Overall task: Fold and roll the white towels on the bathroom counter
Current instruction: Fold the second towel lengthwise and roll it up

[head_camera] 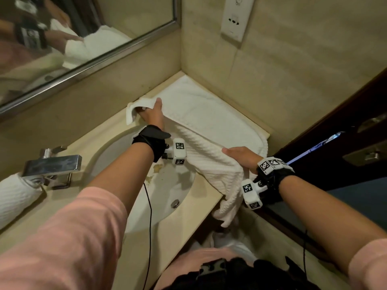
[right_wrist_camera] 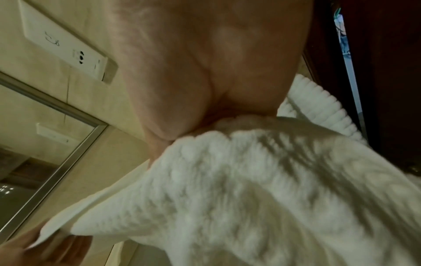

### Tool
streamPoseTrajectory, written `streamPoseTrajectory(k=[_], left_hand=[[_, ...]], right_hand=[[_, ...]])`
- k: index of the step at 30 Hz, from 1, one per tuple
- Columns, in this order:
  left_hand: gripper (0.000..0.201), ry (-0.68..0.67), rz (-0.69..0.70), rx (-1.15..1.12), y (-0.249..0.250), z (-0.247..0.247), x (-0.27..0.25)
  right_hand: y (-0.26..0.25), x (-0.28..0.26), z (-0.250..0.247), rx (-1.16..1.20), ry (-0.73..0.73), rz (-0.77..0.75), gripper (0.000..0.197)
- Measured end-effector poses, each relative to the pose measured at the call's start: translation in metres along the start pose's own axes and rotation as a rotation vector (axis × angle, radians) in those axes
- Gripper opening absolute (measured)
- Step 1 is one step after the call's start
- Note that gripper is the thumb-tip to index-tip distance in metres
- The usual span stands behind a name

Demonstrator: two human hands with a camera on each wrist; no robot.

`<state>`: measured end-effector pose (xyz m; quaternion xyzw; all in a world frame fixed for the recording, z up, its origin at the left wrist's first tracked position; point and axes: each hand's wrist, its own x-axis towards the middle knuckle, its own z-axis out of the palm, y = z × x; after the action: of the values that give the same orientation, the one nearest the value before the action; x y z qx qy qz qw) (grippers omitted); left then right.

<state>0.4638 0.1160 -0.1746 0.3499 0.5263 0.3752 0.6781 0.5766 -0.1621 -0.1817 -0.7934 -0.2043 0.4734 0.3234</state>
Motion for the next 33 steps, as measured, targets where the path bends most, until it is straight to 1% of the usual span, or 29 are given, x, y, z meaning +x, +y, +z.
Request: streamPoseTrajectory(k=[1,2,3,4,5,8,10,13,15,17,20,22,25,26,28,30,32,33], left_hand=[[0.082,0.012,0.033,-0.026,0.003,0.009,-0.001],[0.080,0.022,0.062,-0.040,0.008,0.020,-0.004],[0.078,0.028,0.098,-0.033,0.010,0.028,-0.003],[0.076,0.022,0.135,-0.028,0.014,0.037,-0.005],[0.074,0.016,0.163,-0.021,0.016,0.049,-0.006],[0.075,-0.008,0.225,0.026,0.018,0.079,-0.008],[0.078,-0.014,0.258,0.074,0.014,0.098,-0.009],[0.079,-0.005,0.297,0.153,0.005,0.118,-0.007],[0.077,0.027,0.310,0.195,0.001,0.128,-0.007],[0.076,0.060,0.294,0.239,-0.003,0.134,-0.003],[0.075,0.088,0.229,0.287,-0.010,0.140,0.005],[0.071,0.090,0.226,0.314,-0.011,0.144,0.011],[0.064,0.057,0.223,0.426,-0.012,0.151,0.022],[0.063,0.031,0.200,0.500,-0.011,0.154,0.028],[0.055,-0.096,0.153,0.656,-0.008,0.159,0.037],[0.039,-0.296,0.187,0.860,-0.010,0.162,0.048],[0.040,-0.443,0.217,1.036,-0.013,0.159,0.062],[0.043,-0.472,0.228,1.078,-0.015,0.153,0.069]], right_hand=[[0.002,0.005,-0.008,-0.010,0.021,-0.028,0.089],[0.002,0.009,-0.019,-0.010,0.041,-0.036,0.093],[-0.003,0.009,-0.025,0.001,0.065,-0.042,0.083],[-0.008,0.008,-0.033,-0.013,0.089,-0.045,0.066],[-0.010,0.010,-0.043,-0.032,0.128,-0.074,0.056],[-0.007,0.025,-0.074,-0.081,0.285,-0.158,0.059],[-0.007,0.034,-0.094,-0.109,0.359,-0.159,0.058],[-0.009,0.046,-0.120,-0.195,0.424,-0.124,0.050],[-0.009,0.057,-0.134,-0.282,0.421,-0.124,0.044],[-0.008,0.069,-0.140,-0.365,0.370,-0.103,0.040],[-0.003,0.093,-0.137,-0.452,0.330,-0.023,0.035],[-0.004,0.114,-0.132,-0.496,0.305,0.046,0.028],[-0.016,0.136,-0.125,-0.548,0.252,0.157,0.029],[-0.020,0.143,-0.122,-0.556,0.240,0.182,0.029],[-0.030,0.158,-0.116,-0.559,0.223,0.203,0.031],[-0.041,0.176,-0.110,-0.560,0.193,0.204,0.038],[-0.058,0.188,-0.102,-0.568,0.181,0.197,0.051],[-0.066,0.193,-0.098,-0.570,0.179,0.194,0.058]])
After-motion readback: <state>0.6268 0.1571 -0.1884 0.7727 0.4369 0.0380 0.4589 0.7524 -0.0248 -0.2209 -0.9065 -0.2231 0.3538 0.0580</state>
